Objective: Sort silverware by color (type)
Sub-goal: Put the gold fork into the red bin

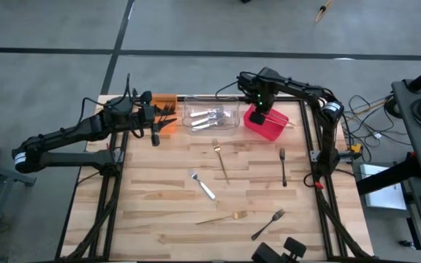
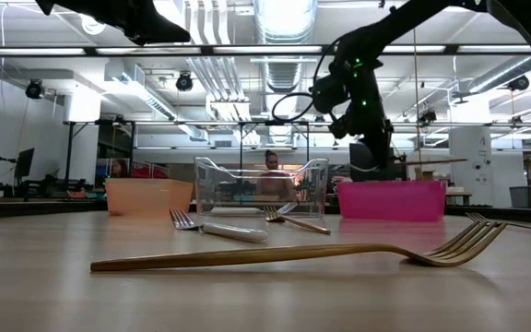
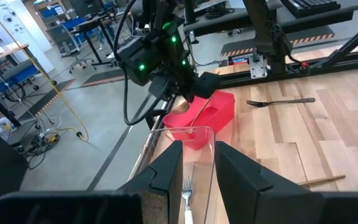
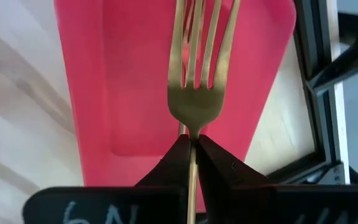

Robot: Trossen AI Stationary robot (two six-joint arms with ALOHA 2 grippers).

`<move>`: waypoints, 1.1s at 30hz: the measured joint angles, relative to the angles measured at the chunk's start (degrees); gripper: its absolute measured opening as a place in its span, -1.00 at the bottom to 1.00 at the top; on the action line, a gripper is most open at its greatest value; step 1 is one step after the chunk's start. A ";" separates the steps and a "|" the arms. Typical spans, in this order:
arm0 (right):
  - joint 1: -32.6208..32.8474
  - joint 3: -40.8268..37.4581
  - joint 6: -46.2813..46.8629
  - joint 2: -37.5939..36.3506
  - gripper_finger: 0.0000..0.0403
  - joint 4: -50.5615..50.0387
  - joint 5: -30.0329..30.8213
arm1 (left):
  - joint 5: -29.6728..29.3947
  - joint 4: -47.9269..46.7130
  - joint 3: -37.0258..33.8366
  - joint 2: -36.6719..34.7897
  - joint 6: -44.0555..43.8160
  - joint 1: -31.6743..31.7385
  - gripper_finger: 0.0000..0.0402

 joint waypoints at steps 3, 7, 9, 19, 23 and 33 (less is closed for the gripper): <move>0.00 -1.02 -0.48 0.00 -0.95 1.68 0.01 | 0.00 0.02 0.00 0.00 0.00 0.00 -0.62; 0.00 -2.54 -0.73 0.00 -0.95 2.91 0.01 | 0.00 0.02 0.00 0.00 0.00 0.00 -0.62; 0.00 -3.12 -0.90 0.00 -0.95 3.39 0.01 | 0.00 0.02 0.00 0.00 0.00 -0.01 -0.62; 0.00 -3.41 -0.90 0.00 -0.95 6.98 0.03 | 0.00 0.02 0.00 0.00 0.00 -0.02 -0.62; 0.00 -3.41 -0.90 0.00 -0.95 7.12 0.03 | 0.00 0.02 0.00 0.00 0.01 0.00 -0.62; 0.00 -3.46 -0.90 0.00 -0.95 6.44 0.03 | 0.00 0.02 0.00 0.00 0.00 0.00 -0.62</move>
